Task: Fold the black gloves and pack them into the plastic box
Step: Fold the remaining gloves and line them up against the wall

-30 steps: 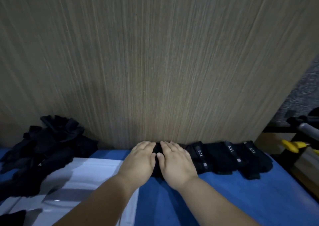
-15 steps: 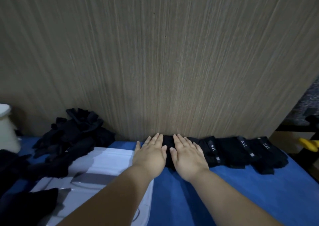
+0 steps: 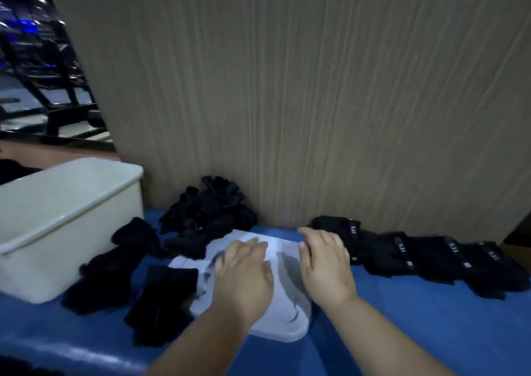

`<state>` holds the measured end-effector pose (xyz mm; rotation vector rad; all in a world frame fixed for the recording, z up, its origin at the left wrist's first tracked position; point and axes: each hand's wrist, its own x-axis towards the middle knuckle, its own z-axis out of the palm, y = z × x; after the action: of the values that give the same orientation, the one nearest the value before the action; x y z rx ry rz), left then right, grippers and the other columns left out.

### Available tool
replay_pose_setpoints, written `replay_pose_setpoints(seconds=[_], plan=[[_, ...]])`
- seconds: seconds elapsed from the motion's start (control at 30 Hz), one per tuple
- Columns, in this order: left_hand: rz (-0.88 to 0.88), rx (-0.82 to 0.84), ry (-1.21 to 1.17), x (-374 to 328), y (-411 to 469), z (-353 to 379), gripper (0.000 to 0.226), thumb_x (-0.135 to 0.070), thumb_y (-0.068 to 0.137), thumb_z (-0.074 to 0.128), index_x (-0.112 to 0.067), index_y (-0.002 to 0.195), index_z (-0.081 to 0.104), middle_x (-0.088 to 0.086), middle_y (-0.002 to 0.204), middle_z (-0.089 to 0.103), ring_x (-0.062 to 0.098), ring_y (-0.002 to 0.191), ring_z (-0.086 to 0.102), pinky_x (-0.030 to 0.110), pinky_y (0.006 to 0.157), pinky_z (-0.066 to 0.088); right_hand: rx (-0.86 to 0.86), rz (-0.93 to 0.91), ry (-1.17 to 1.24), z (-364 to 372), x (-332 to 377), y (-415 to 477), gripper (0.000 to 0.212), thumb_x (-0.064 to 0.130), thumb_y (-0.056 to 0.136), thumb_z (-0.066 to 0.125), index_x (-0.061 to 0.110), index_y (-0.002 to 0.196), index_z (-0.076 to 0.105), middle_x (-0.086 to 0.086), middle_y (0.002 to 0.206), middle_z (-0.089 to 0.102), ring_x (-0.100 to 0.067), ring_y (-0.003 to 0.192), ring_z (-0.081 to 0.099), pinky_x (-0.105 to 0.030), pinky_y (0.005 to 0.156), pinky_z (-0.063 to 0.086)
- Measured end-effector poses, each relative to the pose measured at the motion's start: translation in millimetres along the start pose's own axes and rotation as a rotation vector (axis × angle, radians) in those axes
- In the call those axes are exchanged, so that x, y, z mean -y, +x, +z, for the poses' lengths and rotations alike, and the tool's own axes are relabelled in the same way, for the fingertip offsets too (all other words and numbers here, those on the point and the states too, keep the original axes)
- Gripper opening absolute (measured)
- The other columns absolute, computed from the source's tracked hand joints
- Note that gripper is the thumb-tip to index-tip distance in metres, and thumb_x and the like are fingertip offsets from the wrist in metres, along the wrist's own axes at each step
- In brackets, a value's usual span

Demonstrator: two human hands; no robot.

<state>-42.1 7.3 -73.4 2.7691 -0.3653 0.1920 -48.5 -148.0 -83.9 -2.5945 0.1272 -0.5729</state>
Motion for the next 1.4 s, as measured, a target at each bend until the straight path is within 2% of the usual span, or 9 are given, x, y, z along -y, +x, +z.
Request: replay_pose_setpoints(seconds=[0.1,0.17,0.33,0.53,0.67,0.83,1.03,1.27,1.4], plan=[[-0.022,-0.330,-0.023,45,-27,-16,0.035,-0.031,0.084,0.042,-0.027,0.110,0.065,-0.004,0.125,0.059,0.018,0.109,0.040,0.043,0.083,0.042,0.054,0.043,0.140,17,29,-15,0.036,0.027,0.100,0.035,0.023,0.131,0.054,0.004,0.124,0.059,-0.016,0.122,0.044,-0.031,0.104,0.035],[-0.074,-0.490,-0.025,78,-42,-23,0.028,-0.030,0.076,0.048,-0.023,0.093,0.069,-0.001,0.105,0.065,0.021,0.095,0.041,0.042,0.073,0.043,0.123,0.043,0.248,29,50,-24,0.034,0.024,0.101,0.038,0.022,0.130,0.055,0.004,0.127,0.058,-0.013,0.123,0.045,-0.022,0.100,0.035],[-0.441,-0.358,-0.164,122,-62,-38,0.031,-0.030,0.089,0.060,-0.021,0.118,0.054,0.002,0.131,0.049,0.027,0.123,0.035,0.046,0.099,0.029,0.311,-0.035,0.334,61,99,-32,0.031,0.026,0.100,0.041,0.025,0.127,0.056,0.007,0.128,0.057,-0.011,0.120,0.050,-0.025,0.102,0.039],[-0.498,-0.074,-0.202,137,-58,-29,0.056,-0.047,0.094,0.047,-0.017,0.138,0.032,0.005,0.133,0.051,0.028,0.124,0.044,0.041,0.098,0.038,0.466,-0.065,0.135,83,128,-27,0.047,0.040,0.100,0.040,0.026,0.144,0.036,-0.001,0.143,0.044,-0.019,0.136,0.028,-0.030,0.111,0.026],[-0.440,-0.027,-0.262,136,-52,-30,0.032,-0.040,0.094,0.049,-0.021,0.119,0.042,-0.001,0.108,0.060,0.024,0.106,0.055,0.041,0.091,0.043,0.502,-0.042,0.188,88,132,-21,0.050,0.043,0.098,0.044,0.030,0.145,0.035,-0.001,0.145,0.042,-0.017,0.139,0.025,-0.031,0.112,0.027],[-0.283,-0.095,-0.357,121,-51,-39,0.018,-0.031,0.092,0.048,-0.029,0.110,0.045,-0.012,0.091,0.057,0.018,0.095,0.058,0.037,0.084,0.046,0.472,0.110,0.519,75,122,-24,0.032,0.034,0.090,0.061,0.033,0.122,0.058,0.010,0.117,0.059,-0.010,0.112,0.055,-0.029,0.097,0.047],[-0.154,0.098,-0.756,74,-42,-44,0.009,-0.030,0.093,0.055,-0.034,0.101,0.053,-0.013,0.086,0.064,0.000,0.078,0.061,0.015,0.062,0.048,0.416,0.287,0.829,18,81,-31,0.010,0.020,0.088,0.067,0.014,0.095,0.064,0.000,0.086,0.066,-0.012,0.077,0.062,-0.022,0.066,0.049],[0.098,0.442,-0.905,-11,-35,-15,0.022,-0.032,0.092,0.061,-0.041,0.111,0.058,-0.014,0.099,0.070,0.001,0.089,0.066,0.022,0.080,0.055,0.436,0.531,1.057,-61,3,-64,0.016,0.021,0.090,0.060,0.015,0.082,0.048,-0.002,0.067,0.054,-0.013,0.060,0.055,-0.023,0.054,0.045],[0.265,0.498,-0.856,-48,-30,11,0.031,-0.036,0.093,0.058,-0.054,0.118,0.055,-0.014,0.113,0.066,0.001,0.103,0.063,0.029,0.093,0.051,0.405,0.599,1.157,-85,-35,-85,0.025,0.028,0.080,0.068,0.011,0.090,0.053,-0.007,0.078,0.065,-0.020,0.072,0.064,-0.033,0.065,0.053]])
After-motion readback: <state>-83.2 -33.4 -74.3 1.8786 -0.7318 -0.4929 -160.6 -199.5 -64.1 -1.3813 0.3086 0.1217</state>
